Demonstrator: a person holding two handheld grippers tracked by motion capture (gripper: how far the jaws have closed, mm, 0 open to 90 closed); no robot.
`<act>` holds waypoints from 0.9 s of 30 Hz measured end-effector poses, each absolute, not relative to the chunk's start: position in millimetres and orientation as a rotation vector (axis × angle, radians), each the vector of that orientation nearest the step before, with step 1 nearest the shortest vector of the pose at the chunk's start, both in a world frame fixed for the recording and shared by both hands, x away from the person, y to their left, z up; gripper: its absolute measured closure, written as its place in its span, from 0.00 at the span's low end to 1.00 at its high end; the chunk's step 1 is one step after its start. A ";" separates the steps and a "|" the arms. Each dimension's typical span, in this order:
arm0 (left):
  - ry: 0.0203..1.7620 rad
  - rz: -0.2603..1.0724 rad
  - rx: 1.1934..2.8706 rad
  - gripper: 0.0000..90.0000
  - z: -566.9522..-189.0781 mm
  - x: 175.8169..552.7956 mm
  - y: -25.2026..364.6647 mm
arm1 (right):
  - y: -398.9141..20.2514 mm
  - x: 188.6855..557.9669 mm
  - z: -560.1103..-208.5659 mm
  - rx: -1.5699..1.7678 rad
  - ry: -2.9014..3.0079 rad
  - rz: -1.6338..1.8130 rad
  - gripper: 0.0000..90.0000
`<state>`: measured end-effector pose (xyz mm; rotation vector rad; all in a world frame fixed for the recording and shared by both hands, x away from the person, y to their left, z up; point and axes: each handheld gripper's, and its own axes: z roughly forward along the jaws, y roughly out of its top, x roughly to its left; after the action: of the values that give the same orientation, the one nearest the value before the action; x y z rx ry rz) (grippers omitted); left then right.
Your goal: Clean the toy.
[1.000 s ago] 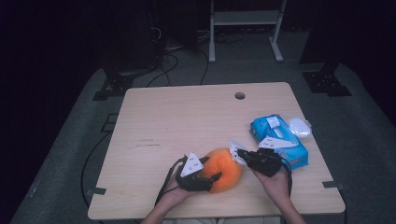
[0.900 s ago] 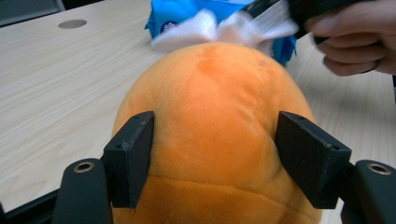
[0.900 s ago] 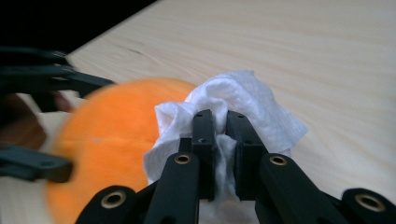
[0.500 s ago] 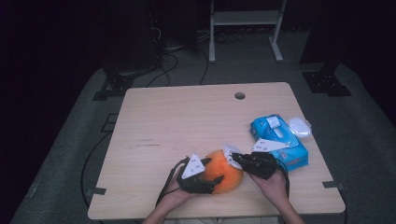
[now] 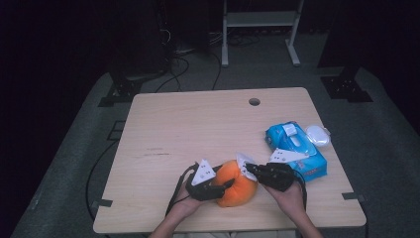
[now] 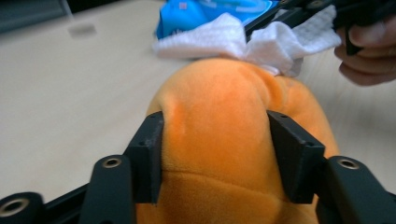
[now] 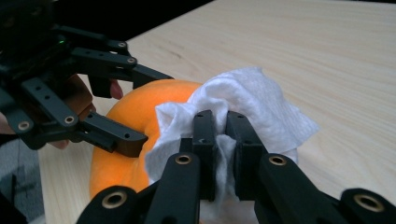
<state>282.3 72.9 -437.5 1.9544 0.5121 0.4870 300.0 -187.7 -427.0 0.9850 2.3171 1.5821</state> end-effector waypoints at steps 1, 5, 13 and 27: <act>0.475 0.553 1.964 0.49 -434.0 280.9 71.6 | -188.0 300.1 -426.1 0.982 2.313 1.574 0.91; 0.413 0.647 1.980 0.49 -435.9 274.6 67.5 | -190.1 302.8 -422.3 0.999 2.267 1.603 0.91; 0.466 0.492 1.938 0.20 -429.7 274.5 73.3 | -182.3 298.4 -429.8 0.971 2.308 1.612 0.91; 0.460 0.616 1.927 0.47 -427.3 275.5 71.4 | -177.0 291.1 -413.9 0.901 2.241 1.616 0.91</act>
<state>275.5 71.4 -427.3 1.9269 0.4605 0.6158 291.1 -177.0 -413.9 0.9006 2.2408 1.6158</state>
